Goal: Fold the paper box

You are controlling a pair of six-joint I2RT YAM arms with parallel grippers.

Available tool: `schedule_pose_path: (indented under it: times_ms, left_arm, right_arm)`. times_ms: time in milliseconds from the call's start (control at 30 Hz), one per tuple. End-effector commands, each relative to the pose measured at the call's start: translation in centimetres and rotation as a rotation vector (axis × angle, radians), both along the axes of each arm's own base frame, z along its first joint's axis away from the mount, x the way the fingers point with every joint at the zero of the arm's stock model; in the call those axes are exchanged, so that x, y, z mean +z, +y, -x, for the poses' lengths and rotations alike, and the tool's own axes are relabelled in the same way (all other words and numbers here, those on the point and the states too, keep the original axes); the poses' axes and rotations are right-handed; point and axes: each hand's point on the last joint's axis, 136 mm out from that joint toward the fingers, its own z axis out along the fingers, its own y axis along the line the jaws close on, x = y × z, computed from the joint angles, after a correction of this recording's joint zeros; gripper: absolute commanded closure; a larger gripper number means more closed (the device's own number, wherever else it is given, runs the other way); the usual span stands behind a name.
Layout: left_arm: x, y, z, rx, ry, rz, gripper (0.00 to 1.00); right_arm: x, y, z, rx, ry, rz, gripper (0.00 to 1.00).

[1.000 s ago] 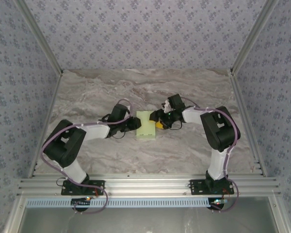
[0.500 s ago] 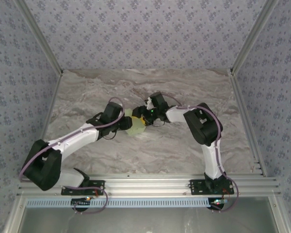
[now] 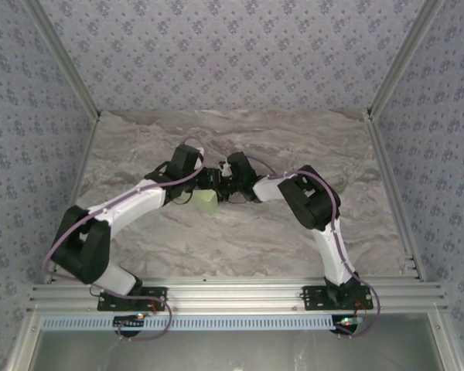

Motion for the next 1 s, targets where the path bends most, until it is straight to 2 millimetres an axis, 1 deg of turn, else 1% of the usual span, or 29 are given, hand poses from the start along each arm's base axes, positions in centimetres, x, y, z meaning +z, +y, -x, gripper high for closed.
schedule_pose_path:
  times_ms: [0, 33, 100, 167, 267, 333, 367, 433, 467, 500, 533, 567, 633, 700, 767, 833, 900, 967]
  left_arm:
    - [0.4, -1.5, -0.4, -0.070, 0.010, 0.026, 0.56]
    - [0.6, -1.6, -0.4, -0.073, 0.006, 0.034, 0.56]
    - [1.2, -1.2, -0.4, -0.058, -0.007, 0.038, 0.54]
    - [2.5, -0.7, -0.3, -0.043, -0.030, 0.057, 0.51]
    - [5.2, 1.5, 0.1, 0.013, -0.072, 0.063, 0.43]
    - [6.8, 4.1, 0.7, 0.080, -0.099, 0.040, 0.34]
    - [7.4, 5.4, 1.0, 0.112, -0.106, 0.030, 0.31]
    - [8.2, 9.2, 1.5, 0.214, -0.118, 0.005, 0.26]
    - [8.1, 10.9, 1.9, 0.257, -0.110, -0.005, 0.24]
    - [7.9, 12.8, 2.4, 0.309, -0.104, -0.007, 0.23]
    - [7.6, 14.6, 2.9, 0.354, -0.092, -0.005, 0.22]
    - [7.3, 15.9, 3.4, 0.390, -0.080, -0.003, 0.20]
    - [6.1, 18.9, 4.7, 0.476, -0.047, -0.005, 0.19]
    - [4.6, 21.0, 5.8, 0.554, -0.008, 0.000, 0.18]
    - [2.7, 21.9, 6.5, 0.601, 0.037, 0.056, 0.18]
    - [1.3, 21.8, 6.6, 0.610, 0.069, 0.110, 0.18]
    - [0.1, 21.4, 6.6, 0.607, 0.090, 0.132, 0.18]
    - [-0.9, 20.9, 6.3, 0.594, 0.100, 0.165, 0.18]
  right_arm:
    - [-4.9, -4.7, 1.5, -0.045, 0.127, 0.178, 0.42]
    - [-4.8, -5.8, 1.4, -0.050, 0.115, 0.204, 0.42]
    - [-4.5, -7.9, 0.9, -0.061, 0.085, 0.237, 0.40]
    - [-3.9, -9.7, 0.5, -0.060, 0.042, 0.259, 0.40]
    - [-2.1, -11.8, 0.1, -0.008, -0.079, 0.301, 0.39]
    - [-0.2, -12.7, 0.2, 0.053, -0.196, 0.379, 0.37]
    - [0.7, -12.9, 0.3, 0.091, -0.256, 0.417, 0.37]
    - [2.4, -13.1, 1.0, 0.176, -0.382, 0.530, 0.37]
    - [3.8, -12.6, 0.8, 0.211, -0.462, 0.574, 0.36]
    - [4.7, -12.3, 1.2, 0.254, -0.540, 0.648, 0.35]
    - [5.5, -11.5, 1.7, 0.306, -0.620, 0.714, 0.33]
    - [6.0, -11.0, 2.1, 0.343, -0.668, 0.753, 0.31]
    - [7.2, -9.1, 3.0, 0.433, -0.787, 0.825, 0.29]
    - [7.9, -7.3, 3.6, 0.483, -0.860, 0.851, 0.28]
    - [8.5, -5.9, 3.8, 0.495, -0.887, 0.848, 0.29]
    - [8.7, -5.2, 3.5, 0.495, -0.888, 0.836, 0.32]
    - [8.9, -5.3, 3.0, 0.478, -0.903, 0.847, 0.36]
    - [8.7, -6.3, 2.3, 0.459, -0.894, 0.862, 0.41]
